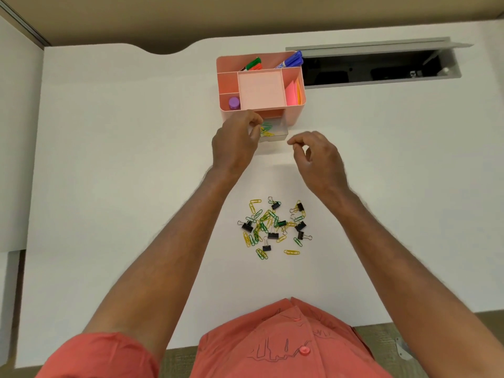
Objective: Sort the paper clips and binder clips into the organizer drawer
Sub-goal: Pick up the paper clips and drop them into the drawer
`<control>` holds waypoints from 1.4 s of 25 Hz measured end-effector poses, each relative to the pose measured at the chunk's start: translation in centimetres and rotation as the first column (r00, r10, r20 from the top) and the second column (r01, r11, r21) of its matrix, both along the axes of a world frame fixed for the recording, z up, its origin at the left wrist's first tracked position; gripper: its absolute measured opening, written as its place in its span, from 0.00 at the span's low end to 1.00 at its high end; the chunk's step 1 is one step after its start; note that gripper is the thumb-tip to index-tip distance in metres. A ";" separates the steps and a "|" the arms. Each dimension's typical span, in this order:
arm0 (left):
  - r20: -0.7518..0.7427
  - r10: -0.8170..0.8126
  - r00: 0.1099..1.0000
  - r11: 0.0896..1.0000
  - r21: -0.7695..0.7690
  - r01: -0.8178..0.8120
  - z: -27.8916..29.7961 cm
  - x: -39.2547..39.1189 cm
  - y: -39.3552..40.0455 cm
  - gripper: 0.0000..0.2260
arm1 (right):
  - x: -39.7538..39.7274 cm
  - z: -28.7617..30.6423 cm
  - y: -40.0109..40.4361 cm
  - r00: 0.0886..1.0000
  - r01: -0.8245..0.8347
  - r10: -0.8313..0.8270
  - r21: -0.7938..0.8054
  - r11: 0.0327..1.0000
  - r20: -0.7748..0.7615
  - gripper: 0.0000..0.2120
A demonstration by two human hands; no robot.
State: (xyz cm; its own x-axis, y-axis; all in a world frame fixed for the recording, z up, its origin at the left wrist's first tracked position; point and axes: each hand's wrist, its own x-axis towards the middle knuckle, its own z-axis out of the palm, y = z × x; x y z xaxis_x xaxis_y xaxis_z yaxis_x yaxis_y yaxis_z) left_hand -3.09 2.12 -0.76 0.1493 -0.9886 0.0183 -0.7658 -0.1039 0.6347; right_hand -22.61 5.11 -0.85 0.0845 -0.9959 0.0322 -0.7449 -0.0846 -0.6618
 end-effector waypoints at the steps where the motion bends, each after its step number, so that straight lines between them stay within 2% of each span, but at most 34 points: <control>1: -0.025 0.007 1.000 1.000 -0.015 -0.008 -0.2 0.0 1.0 0.06 | -0.3 -0.3 0.9 1.000 0.005 -0.005 0.021 1.000 0.015 0.08; 4: -0.073 -0.002 0.997 1.000 0.014 0.003 -1.6 -0.2 5.3 0.04 | -0.6 -1.4 4.4 1.000 -0.021 0.019 0.101 0.995 0.020 0.07; 7: -0.072 -0.104 0.992 0.976 0.184 0.116 -3.9 -0.2 10.2 0.07 | -0.8 -2.7 8.5 0.992 -0.089 0.106 0.202 0.975 -0.073 0.06; 10: -0.010 -0.208 0.978 0.923 0.330 0.199 -5.4 -0.2 13.8 0.14 | -1.1 -3.5 11.4 0.969 -0.128 0.177 0.261 0.957 -0.173 0.06; 14: 0.031 -0.240 0.970 0.909 0.359 0.213 -5.9 -1.1 15.4 0.24 | -0.9 -3.9 13.1 0.926 -0.188 0.256 0.249 0.950 -0.277 0.13; 16: 0.084 -0.263 0.961 0.908 0.359 0.216 -5.8 -1.8 15.3 0.24 | -0.5 -4.1 13.3 0.896 -0.207 0.288 0.256 0.944 -0.338 0.17; 20: 0.137 -0.281 0.950 0.905 0.366 0.215 -5.7 -2.5 14.8 0.16 | 0.8 -4.6 13.0 0.819 -0.222 0.353 0.318 0.922 -0.452 0.24; 24: 0.102 -0.279 0.955 0.892 0.395 0.218 -5.6 -2.7 14.7 0.11 | 1.9 -4.9 12.6 0.815 -0.225 0.343 0.292 0.930 -0.466 0.24; 30: 0.017 -0.210 0.977 0.884 0.430 0.183 -5.5 -2.2 14.1 0.12 | 2.5 -4.9 12.1 0.820 -0.238 0.350 0.286 0.928 -0.452 0.22; 35: -0.005 -0.212 0.977 0.873 0.449 0.192 -5.6 -1.7 13.7 0.11 | 2.1 -4.8 11.6 0.881 -0.196 0.312 0.325 0.925 -0.355 0.13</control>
State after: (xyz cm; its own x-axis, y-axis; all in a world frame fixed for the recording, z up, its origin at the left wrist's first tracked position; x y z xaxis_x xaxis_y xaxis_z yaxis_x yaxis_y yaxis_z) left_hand -4.78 15.80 -6.38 -0.0454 -0.9025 -0.4283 -0.8260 -0.2072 0.5242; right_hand -20.54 16.71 -5.63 0.2838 -0.9019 -0.3257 -0.9243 -0.1668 -0.3434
